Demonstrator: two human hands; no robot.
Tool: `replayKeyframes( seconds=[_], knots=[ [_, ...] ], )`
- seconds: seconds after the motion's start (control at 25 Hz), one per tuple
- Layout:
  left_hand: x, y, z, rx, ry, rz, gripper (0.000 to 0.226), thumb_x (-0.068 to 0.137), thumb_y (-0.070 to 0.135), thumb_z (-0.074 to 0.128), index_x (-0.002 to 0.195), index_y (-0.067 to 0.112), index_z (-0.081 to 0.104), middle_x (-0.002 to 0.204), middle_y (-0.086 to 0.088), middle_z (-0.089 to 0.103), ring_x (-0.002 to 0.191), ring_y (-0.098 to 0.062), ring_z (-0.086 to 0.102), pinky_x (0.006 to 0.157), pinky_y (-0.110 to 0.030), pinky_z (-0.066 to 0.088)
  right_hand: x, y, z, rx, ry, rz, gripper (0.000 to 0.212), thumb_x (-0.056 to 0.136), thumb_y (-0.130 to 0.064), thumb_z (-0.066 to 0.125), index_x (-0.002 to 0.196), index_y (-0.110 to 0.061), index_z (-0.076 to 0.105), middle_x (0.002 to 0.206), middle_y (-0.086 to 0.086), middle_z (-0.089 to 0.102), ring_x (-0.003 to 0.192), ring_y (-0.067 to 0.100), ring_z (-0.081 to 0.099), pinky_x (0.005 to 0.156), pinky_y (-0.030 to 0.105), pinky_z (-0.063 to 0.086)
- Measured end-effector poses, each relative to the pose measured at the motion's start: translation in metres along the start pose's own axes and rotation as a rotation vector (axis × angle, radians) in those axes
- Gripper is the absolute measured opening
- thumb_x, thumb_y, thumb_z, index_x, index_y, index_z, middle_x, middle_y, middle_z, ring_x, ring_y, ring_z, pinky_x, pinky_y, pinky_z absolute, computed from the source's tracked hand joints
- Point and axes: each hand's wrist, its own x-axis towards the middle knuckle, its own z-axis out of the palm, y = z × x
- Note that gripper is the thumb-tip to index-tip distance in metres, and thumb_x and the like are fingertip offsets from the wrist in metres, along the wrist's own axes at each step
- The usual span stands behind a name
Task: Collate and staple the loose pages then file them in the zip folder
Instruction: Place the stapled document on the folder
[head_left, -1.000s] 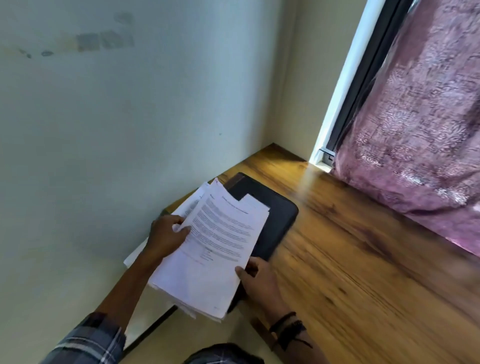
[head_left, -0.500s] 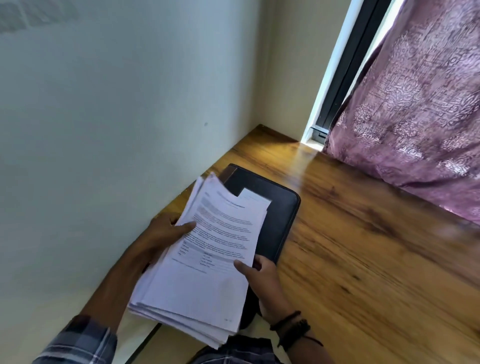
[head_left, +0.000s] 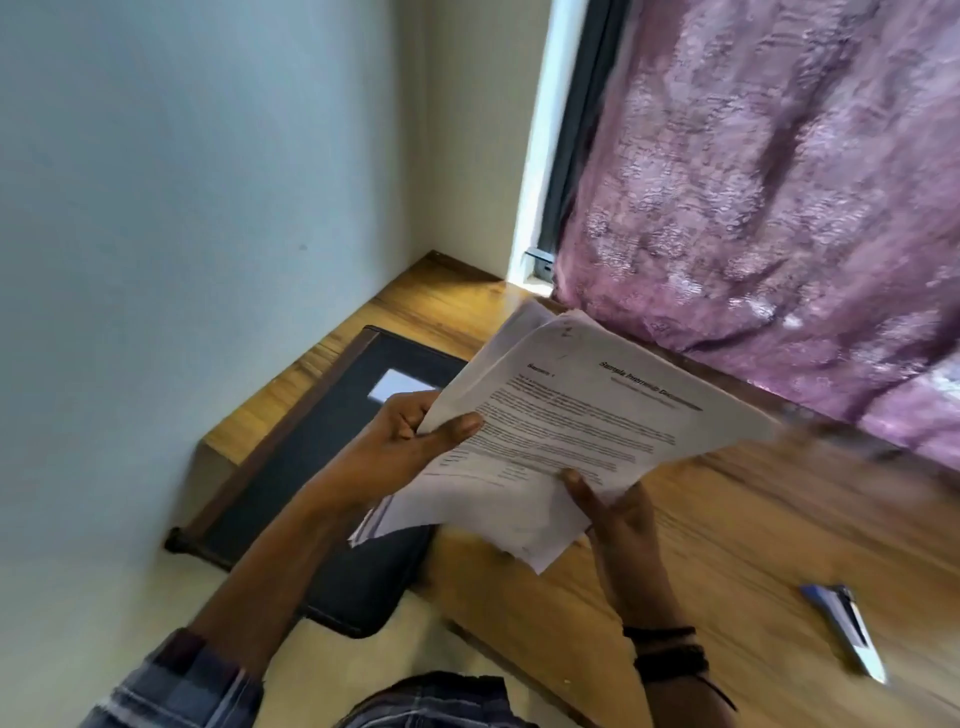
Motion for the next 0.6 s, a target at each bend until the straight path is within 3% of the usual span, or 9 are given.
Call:
replayKeyframes(
  seconds=[0.12, 0.24, 0.36, 0.48, 0.6],
  knots=[
    [0.011, -0.004, 0.065, 0.019, 0.012, 0.147, 0.022, 0.094, 0.029, 0.058, 0.103, 0.013, 0.069, 0.097, -0.016, 0.070, 0.089, -0.038, 0.065, 0.074, -0.043, 0.055, -0.023, -0.022, -0.057, -0.093, 0.174, -0.146, 0.040, 0.092, 0.001, 0.058, 0.131, -0.008, 0.056, 0.127, 0.006, 0.067, 0.118, 0.024, 0.063, 0.097, 0.040, 0.054],
    [0.015, -0.012, 0.145, -0.060, 0.010, 0.184, 0.029, 0.099, 0.012, 0.047, 0.126, 0.010, 0.058, 0.116, -0.001, 0.071, 0.108, -0.018, 0.067, 0.085, -0.028, 0.055, -0.046, -0.031, -0.112, -0.241, 0.379, -0.236, 0.037, 0.091, -0.002, 0.063, 0.126, -0.012, 0.058, 0.121, -0.004, 0.069, 0.113, 0.012, 0.064, 0.093, 0.029, 0.055],
    [0.016, -0.031, 0.203, -0.095, 0.052, 0.221, 0.035, 0.101, 0.010, 0.041, 0.136, 0.012, 0.047, 0.122, 0.001, 0.066, 0.116, -0.014, 0.062, 0.089, -0.024, 0.052, -0.064, -0.026, -0.150, -0.349, 0.487, -0.283, 0.035, 0.091, -0.006, 0.064, 0.125, -0.007, 0.057, 0.118, -0.001, 0.067, 0.112, 0.009, 0.063, 0.092, 0.030, 0.055],
    [0.019, -0.053, 0.240, -0.092, 0.072, 0.257, 0.039, 0.098, 0.005, 0.048, 0.137, 0.006, 0.044, 0.124, -0.009, 0.062, 0.118, -0.024, 0.059, 0.091, -0.036, 0.054, -0.078, -0.017, -0.180, -0.358, 0.512, -0.298, 0.038, 0.089, -0.004, 0.066, 0.117, -0.022, 0.049, 0.113, -0.008, 0.061, 0.107, 0.007, 0.063, 0.085, 0.028, 0.058],
    [0.019, -0.071, 0.259, 0.012, 0.143, 0.256, 0.038, 0.093, 0.004, 0.059, 0.131, 0.008, 0.054, 0.121, -0.005, 0.066, 0.116, -0.018, 0.062, 0.093, -0.037, 0.054, -0.087, 0.003, -0.205, -0.419, 0.417, -0.205, 0.037, 0.090, -0.007, 0.066, 0.113, -0.028, 0.045, 0.113, -0.006, 0.059, 0.107, 0.010, 0.062, 0.085, 0.038, 0.058]
  ],
)
